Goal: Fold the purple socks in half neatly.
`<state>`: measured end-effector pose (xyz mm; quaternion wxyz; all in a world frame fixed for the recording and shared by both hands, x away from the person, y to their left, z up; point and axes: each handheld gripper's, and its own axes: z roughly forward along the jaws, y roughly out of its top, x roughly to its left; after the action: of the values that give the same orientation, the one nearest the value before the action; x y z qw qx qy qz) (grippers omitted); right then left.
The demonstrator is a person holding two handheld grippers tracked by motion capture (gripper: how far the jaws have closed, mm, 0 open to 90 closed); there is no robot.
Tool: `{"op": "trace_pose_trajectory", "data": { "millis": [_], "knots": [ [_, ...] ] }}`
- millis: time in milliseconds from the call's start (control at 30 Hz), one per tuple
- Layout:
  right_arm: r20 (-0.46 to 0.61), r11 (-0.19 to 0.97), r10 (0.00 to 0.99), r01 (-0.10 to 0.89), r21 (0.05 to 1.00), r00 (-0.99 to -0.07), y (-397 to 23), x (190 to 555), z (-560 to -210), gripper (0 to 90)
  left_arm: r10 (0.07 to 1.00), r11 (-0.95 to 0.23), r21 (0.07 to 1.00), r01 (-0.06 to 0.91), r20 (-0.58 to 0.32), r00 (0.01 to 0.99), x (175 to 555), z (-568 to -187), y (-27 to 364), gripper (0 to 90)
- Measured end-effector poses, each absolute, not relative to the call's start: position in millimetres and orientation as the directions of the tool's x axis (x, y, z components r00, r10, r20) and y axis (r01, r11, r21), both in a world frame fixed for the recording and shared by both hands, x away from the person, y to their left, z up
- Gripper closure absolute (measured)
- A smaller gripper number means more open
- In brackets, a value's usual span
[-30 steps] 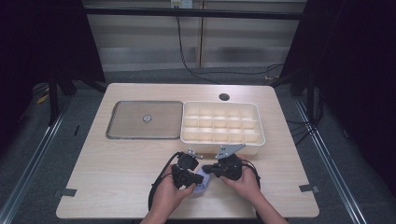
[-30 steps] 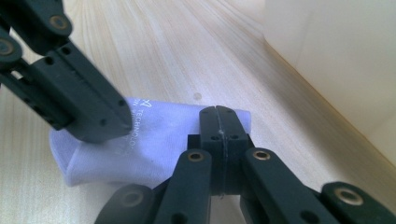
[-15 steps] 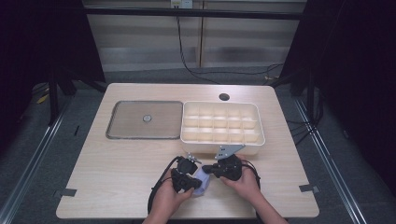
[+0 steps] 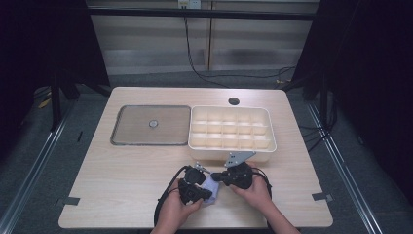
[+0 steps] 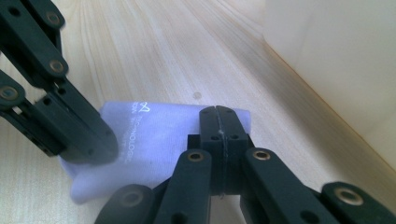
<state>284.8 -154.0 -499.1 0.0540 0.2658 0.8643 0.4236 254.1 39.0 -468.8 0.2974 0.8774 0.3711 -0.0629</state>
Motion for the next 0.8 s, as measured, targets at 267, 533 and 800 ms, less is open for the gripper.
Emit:
{"op": "trace_pose_trajectory", "data": {
  "millis": [267,533,800],
  "knots": [
    [0.127,0.501,0.505,0.411,0.762,-0.853,-153.6,284.6,-498.9,90.0,0.592,-0.568,0.458,0.683,-0.349,0.726,250.1,-475.7,33.1,90.0],
    [0.121,0.504,0.502,0.403,0.764,-0.856,-154.2,284.7,-498.9,90.0,0.588,-0.578,0.448,0.682,-0.351,0.729,250.0,-471.0,34.8,90.0],
    [0.116,0.51,0.5,0.4,0.762,-0.858,-153.8,284.7,-498.5,90.0,0.601,-0.555,0.473,0.684,-0.341,0.723,262.2,-453.5,42.2,90.0]
  ]
}}
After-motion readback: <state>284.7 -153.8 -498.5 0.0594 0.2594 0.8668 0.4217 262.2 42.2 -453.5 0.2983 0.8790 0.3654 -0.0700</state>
